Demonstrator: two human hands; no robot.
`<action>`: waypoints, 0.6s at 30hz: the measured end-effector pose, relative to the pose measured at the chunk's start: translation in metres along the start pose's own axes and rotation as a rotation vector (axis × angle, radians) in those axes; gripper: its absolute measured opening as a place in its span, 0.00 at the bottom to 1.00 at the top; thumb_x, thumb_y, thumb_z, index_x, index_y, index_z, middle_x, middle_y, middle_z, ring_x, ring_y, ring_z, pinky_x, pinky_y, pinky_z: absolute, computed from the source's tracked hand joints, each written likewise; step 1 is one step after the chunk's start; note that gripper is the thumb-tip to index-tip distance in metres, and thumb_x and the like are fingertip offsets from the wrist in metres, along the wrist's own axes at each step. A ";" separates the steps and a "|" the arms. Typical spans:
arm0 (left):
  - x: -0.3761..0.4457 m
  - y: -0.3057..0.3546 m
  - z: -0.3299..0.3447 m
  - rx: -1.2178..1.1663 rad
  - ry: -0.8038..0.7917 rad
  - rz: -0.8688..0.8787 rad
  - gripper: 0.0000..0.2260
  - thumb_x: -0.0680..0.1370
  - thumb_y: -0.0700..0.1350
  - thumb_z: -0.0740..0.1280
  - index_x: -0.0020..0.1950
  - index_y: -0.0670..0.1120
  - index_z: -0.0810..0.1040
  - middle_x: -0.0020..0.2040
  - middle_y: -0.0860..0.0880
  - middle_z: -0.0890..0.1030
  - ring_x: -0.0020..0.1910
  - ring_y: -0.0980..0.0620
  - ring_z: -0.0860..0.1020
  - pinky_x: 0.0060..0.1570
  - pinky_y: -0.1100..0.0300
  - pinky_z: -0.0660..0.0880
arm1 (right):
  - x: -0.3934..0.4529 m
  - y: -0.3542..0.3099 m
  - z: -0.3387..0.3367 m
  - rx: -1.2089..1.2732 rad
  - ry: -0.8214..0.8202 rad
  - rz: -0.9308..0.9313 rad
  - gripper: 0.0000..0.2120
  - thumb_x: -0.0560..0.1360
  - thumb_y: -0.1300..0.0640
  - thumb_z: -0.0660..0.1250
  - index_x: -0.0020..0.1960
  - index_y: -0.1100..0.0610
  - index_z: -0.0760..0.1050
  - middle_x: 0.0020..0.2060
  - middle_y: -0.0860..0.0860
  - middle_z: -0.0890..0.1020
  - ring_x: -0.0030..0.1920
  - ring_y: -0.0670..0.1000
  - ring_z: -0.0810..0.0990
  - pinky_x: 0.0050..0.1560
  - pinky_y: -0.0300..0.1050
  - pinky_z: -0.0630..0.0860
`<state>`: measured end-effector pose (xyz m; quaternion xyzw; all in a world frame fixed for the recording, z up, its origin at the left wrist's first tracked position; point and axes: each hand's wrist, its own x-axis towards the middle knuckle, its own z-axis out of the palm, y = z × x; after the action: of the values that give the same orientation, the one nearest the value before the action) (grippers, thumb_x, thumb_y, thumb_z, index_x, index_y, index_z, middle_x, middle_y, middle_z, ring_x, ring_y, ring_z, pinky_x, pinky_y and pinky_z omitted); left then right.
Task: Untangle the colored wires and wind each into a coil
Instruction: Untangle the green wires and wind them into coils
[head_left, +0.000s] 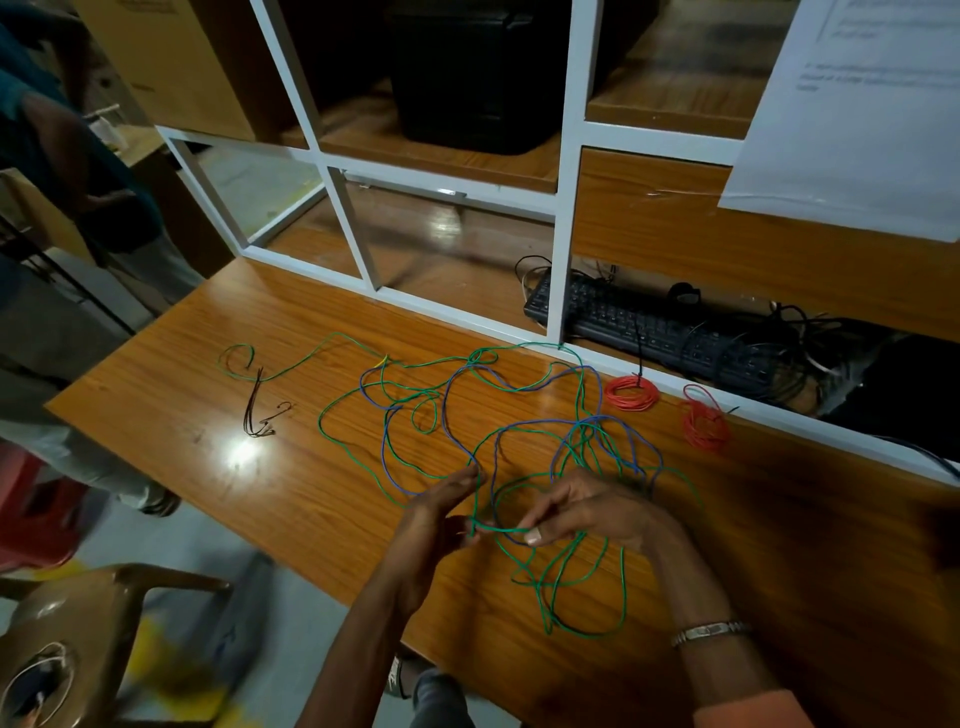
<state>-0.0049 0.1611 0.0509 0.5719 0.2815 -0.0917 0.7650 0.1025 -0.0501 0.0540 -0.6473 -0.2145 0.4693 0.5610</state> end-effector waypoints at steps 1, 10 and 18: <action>0.001 0.001 0.001 0.004 0.040 0.040 0.17 0.81 0.48 0.69 0.70 0.52 0.80 0.65 0.57 0.84 0.41 0.50 0.80 0.48 0.54 0.76 | 0.000 -0.001 -0.001 -0.022 -0.006 -0.012 0.09 0.68 0.63 0.79 0.48 0.58 0.88 0.41 0.63 0.83 0.40 0.57 0.74 0.36 0.39 0.68; -0.003 0.023 0.011 -0.112 0.180 0.261 0.15 0.83 0.46 0.69 0.69 0.52 0.81 0.63 0.56 0.85 0.49 0.55 0.86 0.49 0.57 0.72 | -0.003 -0.008 -0.004 -0.227 0.038 0.126 0.06 0.73 0.65 0.77 0.50 0.59 0.87 0.31 0.47 0.83 0.31 0.38 0.74 0.33 0.33 0.66; -0.015 0.026 0.031 -0.075 0.044 0.264 0.22 0.79 0.56 0.66 0.72 0.51 0.79 0.67 0.55 0.83 0.64 0.50 0.83 0.61 0.50 0.75 | 0.015 -0.007 -0.003 -0.036 0.598 -0.023 0.14 0.73 0.58 0.78 0.58 0.55 0.81 0.49 0.55 0.83 0.40 0.47 0.79 0.37 0.39 0.75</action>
<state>0.0045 0.1385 0.0861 0.5768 0.2240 0.0328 0.7849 0.1140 -0.0378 0.0551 -0.7642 -0.0552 0.2474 0.5931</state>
